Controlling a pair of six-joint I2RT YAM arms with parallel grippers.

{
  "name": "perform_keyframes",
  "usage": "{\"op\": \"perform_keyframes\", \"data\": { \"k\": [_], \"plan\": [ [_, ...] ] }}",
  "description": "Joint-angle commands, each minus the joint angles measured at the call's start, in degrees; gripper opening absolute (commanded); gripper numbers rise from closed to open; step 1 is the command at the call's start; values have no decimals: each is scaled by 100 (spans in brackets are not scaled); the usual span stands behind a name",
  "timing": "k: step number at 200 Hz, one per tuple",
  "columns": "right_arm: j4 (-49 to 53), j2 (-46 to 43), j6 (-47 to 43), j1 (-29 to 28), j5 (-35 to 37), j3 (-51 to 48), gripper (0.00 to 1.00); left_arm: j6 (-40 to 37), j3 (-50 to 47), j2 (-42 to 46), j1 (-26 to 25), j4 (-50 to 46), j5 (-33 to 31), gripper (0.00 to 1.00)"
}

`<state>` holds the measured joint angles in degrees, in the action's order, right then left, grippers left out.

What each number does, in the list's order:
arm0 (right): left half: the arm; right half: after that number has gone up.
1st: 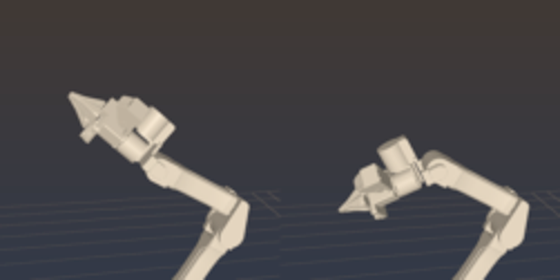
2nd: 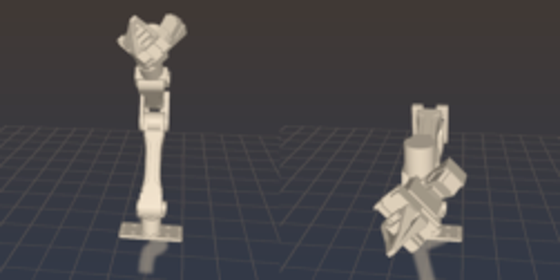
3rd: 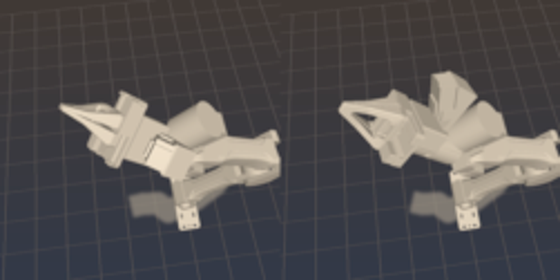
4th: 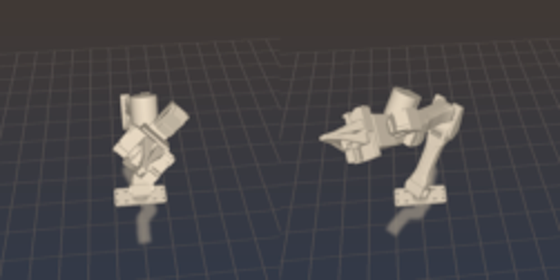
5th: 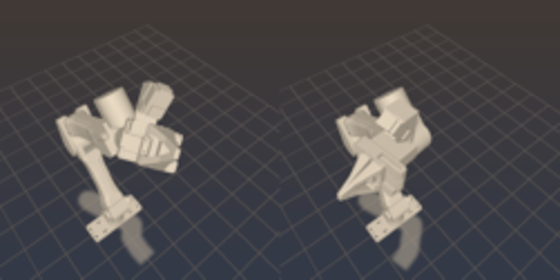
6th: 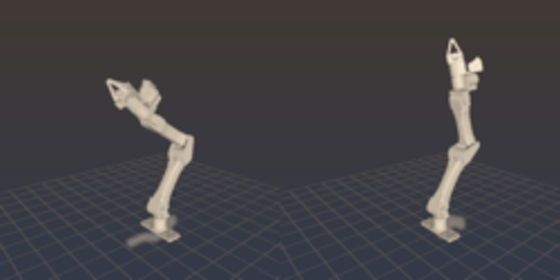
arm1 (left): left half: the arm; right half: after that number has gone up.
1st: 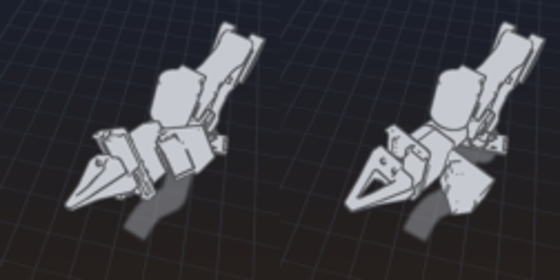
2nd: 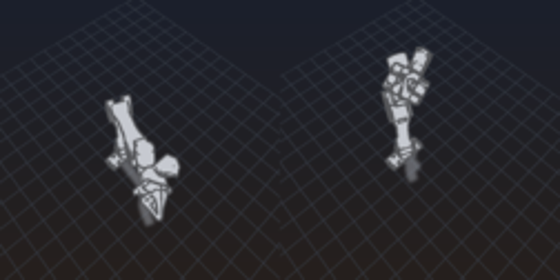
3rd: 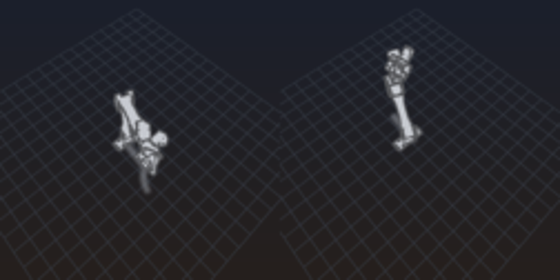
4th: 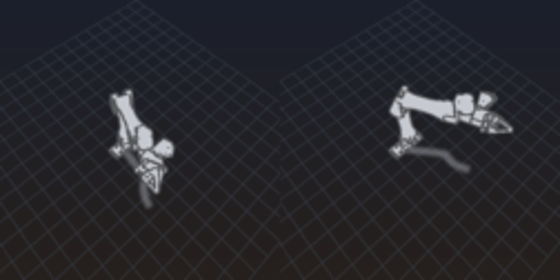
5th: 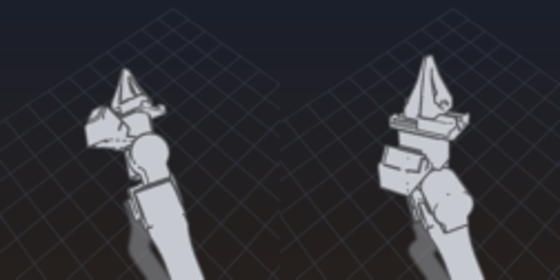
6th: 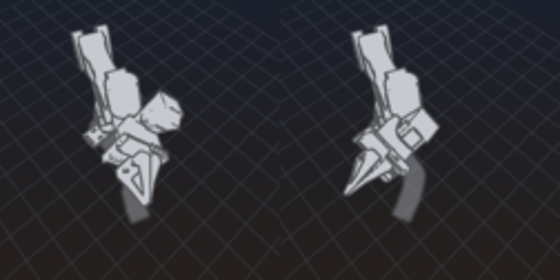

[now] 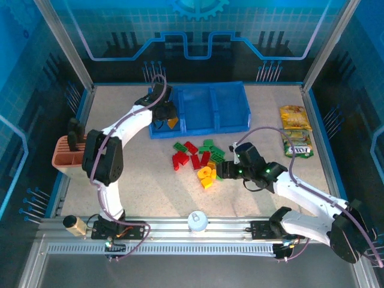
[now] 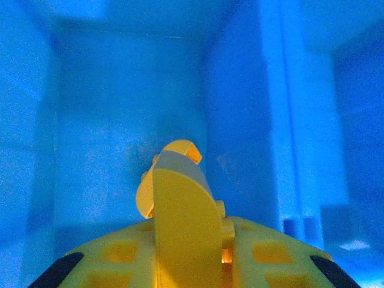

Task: Sort the legos into containers by color
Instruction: Place the lego in the container.

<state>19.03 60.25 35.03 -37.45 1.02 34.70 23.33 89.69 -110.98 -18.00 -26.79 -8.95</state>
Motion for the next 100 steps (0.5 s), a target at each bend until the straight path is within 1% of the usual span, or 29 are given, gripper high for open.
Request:
{"op": "perform_keyframes", "data": {
  "k": [1,22,51,71,88,100],
  "plan": [
    [72,72,66,-163,12,-46,69,-232,392,-265,69,-292,1,23],
    [84,189,59,-248,20,1,69,-250,554,-483,87,-377,-10,25],
    [118,346,57,-346,39,86,69,-244,609,-604,95,-431,3,32],
    [149,382,66,-401,50,133,69,-250,620,-526,95,-494,47,41],
    [210,387,33,-441,61,179,69,-226,510,-223,95,-416,185,55],
    [287,405,13,-480,123,224,69,-196,354,113,87,-294,263,58]
  ]
}}
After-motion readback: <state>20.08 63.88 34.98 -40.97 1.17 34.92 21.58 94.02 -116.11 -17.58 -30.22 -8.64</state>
